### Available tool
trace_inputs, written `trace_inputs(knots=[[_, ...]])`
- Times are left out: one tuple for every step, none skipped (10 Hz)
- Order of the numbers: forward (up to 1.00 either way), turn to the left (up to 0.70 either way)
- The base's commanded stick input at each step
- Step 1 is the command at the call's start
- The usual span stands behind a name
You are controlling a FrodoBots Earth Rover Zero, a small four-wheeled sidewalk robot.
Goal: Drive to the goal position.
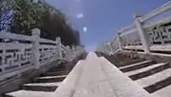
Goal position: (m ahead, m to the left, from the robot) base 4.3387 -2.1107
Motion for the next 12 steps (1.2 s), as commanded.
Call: trace_inputs(knots=[[0.7, 0.0], [0.7, 0.0], [0.67, 0.0], [0.55, 0.0], [0.45, 0.0], [0.45, 0.0], [0.45, 0.0], [0.45, 0.0], [0.45, 0.0], [0.45, 0.0], [0.45, 0.0], [0.45, 0.0]])
